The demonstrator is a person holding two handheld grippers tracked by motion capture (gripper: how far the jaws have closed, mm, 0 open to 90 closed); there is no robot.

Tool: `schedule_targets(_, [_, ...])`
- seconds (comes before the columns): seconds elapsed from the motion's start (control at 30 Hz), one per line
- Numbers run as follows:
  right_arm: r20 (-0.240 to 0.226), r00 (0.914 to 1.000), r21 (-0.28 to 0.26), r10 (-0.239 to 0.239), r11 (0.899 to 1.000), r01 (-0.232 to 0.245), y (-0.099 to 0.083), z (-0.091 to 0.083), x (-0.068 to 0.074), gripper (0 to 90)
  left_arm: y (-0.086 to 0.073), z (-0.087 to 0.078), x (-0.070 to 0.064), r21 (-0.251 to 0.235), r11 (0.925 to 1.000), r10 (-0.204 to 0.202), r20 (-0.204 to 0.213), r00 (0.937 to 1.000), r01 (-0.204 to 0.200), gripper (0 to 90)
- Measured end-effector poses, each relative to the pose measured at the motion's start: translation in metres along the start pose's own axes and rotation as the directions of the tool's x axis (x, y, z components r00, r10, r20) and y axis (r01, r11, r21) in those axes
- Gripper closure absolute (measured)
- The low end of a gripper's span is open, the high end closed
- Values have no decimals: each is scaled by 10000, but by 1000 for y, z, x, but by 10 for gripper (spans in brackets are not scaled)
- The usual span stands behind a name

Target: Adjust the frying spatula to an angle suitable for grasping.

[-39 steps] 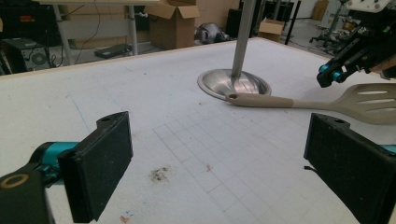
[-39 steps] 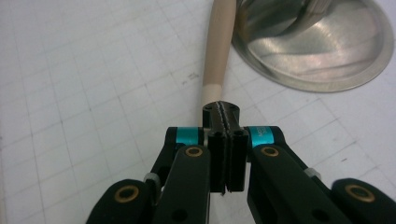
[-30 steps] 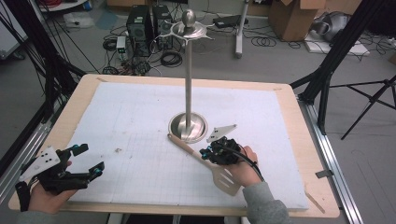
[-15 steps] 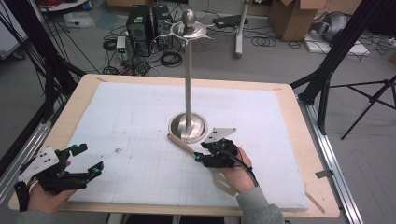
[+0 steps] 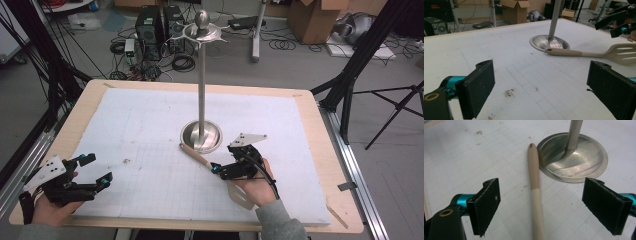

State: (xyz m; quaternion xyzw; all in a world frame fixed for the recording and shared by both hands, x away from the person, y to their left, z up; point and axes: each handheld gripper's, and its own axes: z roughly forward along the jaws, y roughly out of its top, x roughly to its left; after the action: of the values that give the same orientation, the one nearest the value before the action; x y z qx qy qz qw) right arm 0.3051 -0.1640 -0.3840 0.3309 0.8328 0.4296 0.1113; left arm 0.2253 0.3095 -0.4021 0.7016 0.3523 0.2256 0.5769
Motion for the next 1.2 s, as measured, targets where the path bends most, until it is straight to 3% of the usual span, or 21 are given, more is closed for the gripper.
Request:
schedule_targets(0.87, [-12, 9996, 271, -276, 9993, 276, 1, 6, 6, 140, 0, -1, -2, 79, 9999, 88, -55, 9999, -87, 84])
schedule_targets(1.1, [40, 9992, 1179, -409, 9922, 401, 3, 23, 10, 140, -1, 0, -1, 131, 9999, 73, -41, 10000, -72, 84])
schedule_targets(1.2, [86, 9967, 1624, -808, 9836, 783, 2, 27, 12, 142, -1, -1, -2, 112, 9999, 74, -63, 10000, -73, 84])
